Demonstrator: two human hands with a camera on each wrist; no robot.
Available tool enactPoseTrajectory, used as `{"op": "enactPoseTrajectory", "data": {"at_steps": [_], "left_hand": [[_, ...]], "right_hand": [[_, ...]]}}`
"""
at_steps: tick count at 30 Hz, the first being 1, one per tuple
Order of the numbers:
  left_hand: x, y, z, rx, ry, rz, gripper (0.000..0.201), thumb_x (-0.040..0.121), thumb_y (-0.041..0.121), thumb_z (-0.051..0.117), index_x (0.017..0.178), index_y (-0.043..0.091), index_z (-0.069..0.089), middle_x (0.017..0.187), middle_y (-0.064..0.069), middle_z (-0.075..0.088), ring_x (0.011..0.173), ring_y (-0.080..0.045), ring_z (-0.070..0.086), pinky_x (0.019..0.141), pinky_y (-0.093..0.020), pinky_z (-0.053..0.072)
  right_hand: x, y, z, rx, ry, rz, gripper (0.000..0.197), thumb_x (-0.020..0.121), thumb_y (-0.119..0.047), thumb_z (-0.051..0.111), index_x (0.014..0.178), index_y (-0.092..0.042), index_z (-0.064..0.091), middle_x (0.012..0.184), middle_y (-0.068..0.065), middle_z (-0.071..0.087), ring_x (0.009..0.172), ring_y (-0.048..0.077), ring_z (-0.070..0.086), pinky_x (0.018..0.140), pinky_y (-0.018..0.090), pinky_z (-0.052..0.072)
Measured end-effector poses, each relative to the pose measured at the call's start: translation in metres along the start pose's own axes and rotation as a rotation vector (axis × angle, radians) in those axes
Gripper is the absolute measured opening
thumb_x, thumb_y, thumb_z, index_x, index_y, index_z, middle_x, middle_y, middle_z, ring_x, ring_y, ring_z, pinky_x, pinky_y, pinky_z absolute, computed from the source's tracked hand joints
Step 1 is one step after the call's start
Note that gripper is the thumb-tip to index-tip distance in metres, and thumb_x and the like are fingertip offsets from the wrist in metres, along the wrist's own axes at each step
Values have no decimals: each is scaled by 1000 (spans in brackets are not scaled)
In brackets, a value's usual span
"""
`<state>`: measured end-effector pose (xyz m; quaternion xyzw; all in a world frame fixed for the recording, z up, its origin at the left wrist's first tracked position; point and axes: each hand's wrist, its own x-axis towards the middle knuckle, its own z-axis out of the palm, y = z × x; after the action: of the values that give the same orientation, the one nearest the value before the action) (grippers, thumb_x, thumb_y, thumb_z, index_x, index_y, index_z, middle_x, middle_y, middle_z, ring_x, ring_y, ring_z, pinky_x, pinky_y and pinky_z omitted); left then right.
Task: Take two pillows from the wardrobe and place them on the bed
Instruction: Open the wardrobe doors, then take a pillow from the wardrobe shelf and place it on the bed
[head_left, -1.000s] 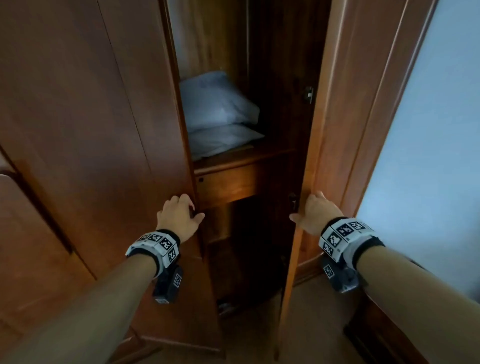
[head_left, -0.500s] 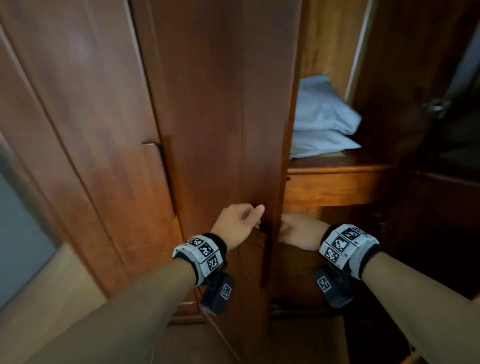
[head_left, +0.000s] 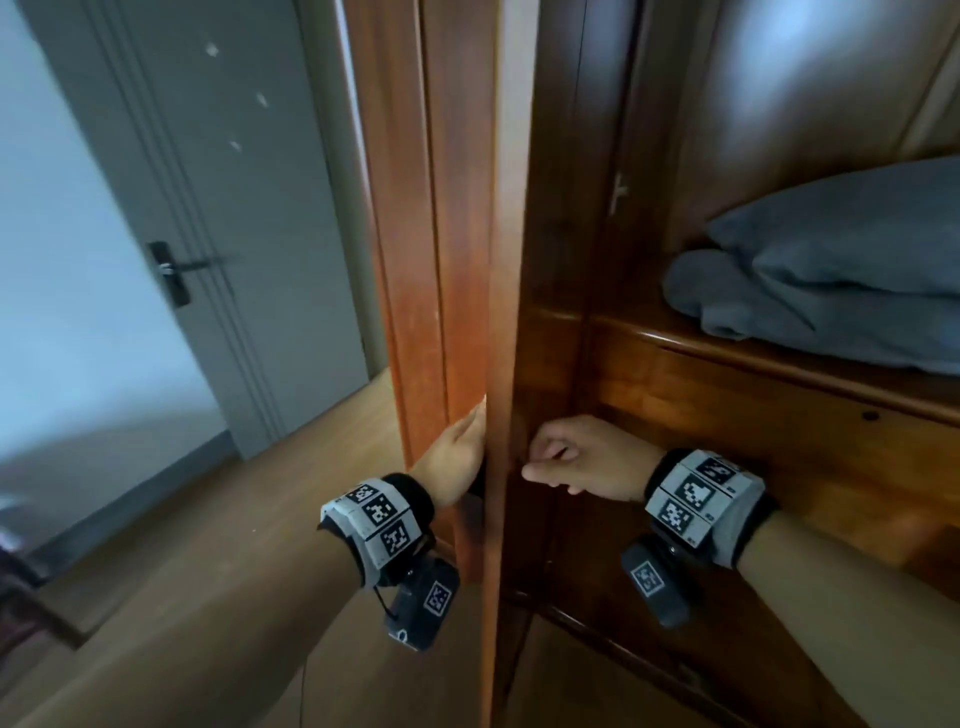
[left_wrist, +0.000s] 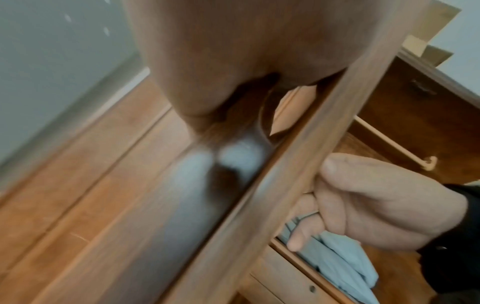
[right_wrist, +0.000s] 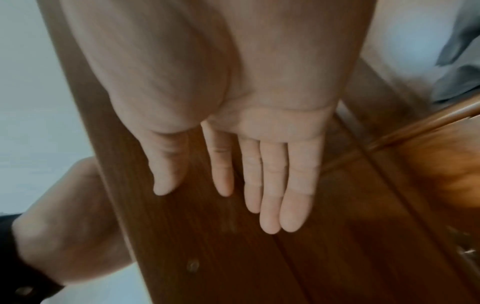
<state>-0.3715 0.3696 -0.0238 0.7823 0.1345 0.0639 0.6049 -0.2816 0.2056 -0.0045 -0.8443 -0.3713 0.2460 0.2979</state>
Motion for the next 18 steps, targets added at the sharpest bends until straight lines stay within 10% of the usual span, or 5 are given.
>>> {"op": "enactPoseTrajectory", "data": {"at_steps": [3, 8, 14, 18], "left_hand": [[-7, 2, -22, 18, 229, -153, 55, 103, 49, 25, 127, 13, 58, 121, 3, 54, 123, -22, 54, 101, -26, 34], [-12, -10, -38, -8, 285, -166, 108, 64, 96, 20, 124, 19, 66, 120, -6, 71, 112, -24, 65, 107, -46, 45], [-49, -9, -7, 549, 684, 234, 31, 100, 34, 45, 80, 11, 50, 83, -5, 53, 81, -25, 53, 74, -37, 43], [-62, 24, 25, 653, 691, 384, 32, 94, 30, 55, 69, 17, 40, 66, 3, 44, 58, -16, 41, 57, -29, 33]], "right_hand": [[20, -15, 14, -18, -9, -94, 39, 76, -55, 66, 96, -21, 62, 96, -2, 71, 85, 17, 71, 77, 42, 61], [37, -17, 27, -74, 51, -209, 37, 75, -51, 68, 89, -18, 60, 88, 4, 69, 75, 19, 66, 69, 39, 58], [24, 14, 21, -45, -30, -224, 46, 83, -39, 68, 125, -26, 54, 118, -4, 63, 90, 12, 63, 77, 28, 52], [-2, 45, 2, -75, -38, -212, 53, 84, -44, 65, 131, -30, 48, 123, -5, 59, 92, 11, 62, 78, 28, 52]]}}
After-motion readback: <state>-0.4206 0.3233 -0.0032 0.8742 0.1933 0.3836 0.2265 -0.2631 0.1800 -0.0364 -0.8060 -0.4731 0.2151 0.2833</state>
